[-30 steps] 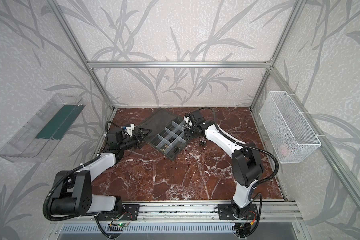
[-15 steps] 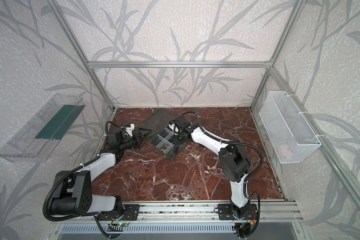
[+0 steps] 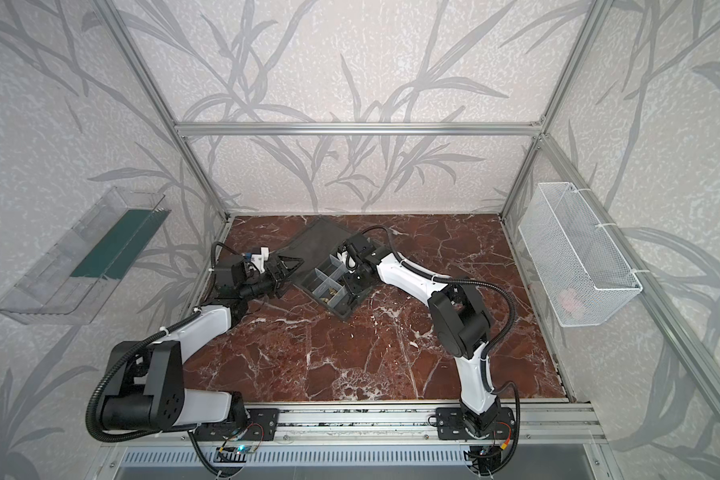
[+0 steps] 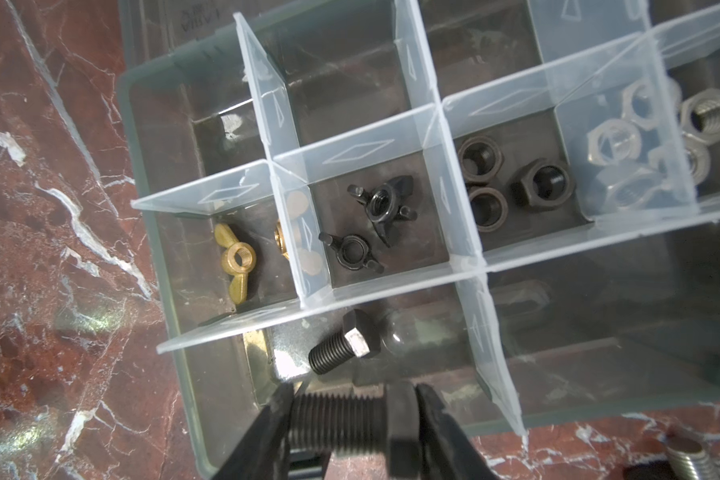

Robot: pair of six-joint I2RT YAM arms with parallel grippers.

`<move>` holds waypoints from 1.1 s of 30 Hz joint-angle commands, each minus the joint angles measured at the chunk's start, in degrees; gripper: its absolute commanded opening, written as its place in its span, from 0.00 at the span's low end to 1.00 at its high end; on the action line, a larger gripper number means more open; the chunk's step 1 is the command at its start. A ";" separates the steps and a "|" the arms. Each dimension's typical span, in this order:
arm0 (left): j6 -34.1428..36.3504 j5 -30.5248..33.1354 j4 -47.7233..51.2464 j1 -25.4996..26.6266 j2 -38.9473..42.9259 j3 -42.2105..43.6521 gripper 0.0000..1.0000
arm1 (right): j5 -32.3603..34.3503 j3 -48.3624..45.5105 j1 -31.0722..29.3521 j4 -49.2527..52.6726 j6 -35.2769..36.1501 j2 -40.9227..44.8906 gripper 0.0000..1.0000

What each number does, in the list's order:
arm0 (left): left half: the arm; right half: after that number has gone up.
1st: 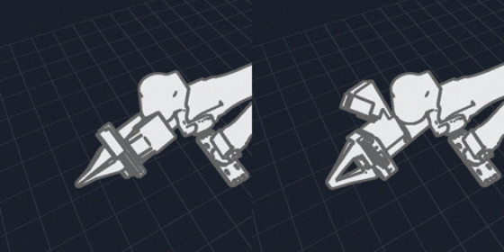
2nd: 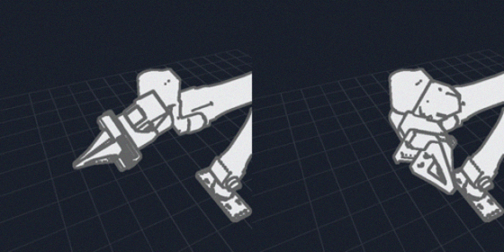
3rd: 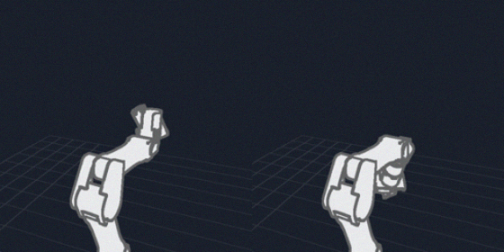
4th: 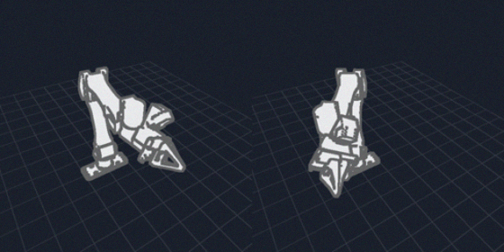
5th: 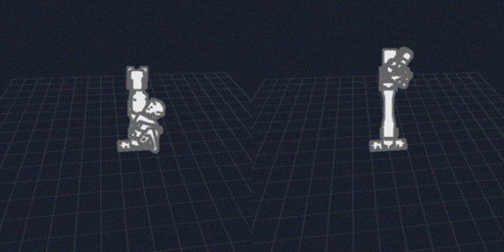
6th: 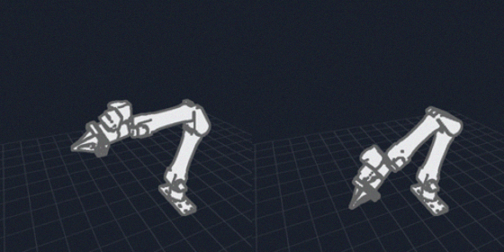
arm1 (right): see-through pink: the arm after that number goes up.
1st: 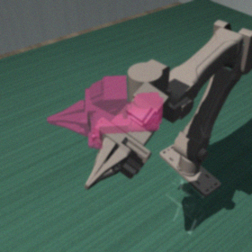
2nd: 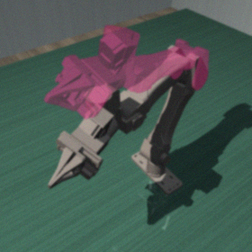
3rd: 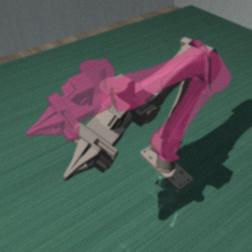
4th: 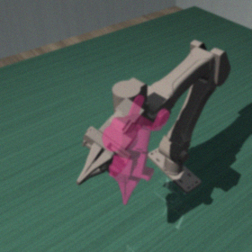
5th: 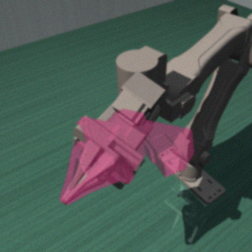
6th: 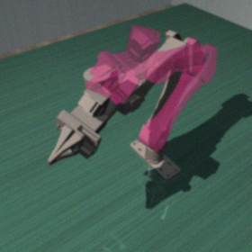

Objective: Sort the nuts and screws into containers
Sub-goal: 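Carry the black hex bolt with the right gripper over the bolt compartment, then move the right gripper back and close it on the last black hex bolt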

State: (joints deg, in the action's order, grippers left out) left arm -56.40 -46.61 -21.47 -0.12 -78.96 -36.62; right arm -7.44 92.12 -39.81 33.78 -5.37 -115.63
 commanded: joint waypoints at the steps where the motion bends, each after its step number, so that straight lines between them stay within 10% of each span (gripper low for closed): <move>1: 0.12 -0.41 -0.77 -0.17 0.87 -0.45 1.00 | 1.24 1.94 -0.53 1.41 0.79 0.03 0.51; 33: 0.14 -0.54 -0.85 -0.28 0.51 -0.64 1.00 | 8.83 -13.96 13.60 3.39 3.34 8.95 0.54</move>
State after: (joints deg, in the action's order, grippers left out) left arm -56.36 -46.61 -21.45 -0.12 -78.94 -36.62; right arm 1.56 77.23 -26.44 35.97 -3.70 -104.64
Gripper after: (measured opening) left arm 0.995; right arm 0.537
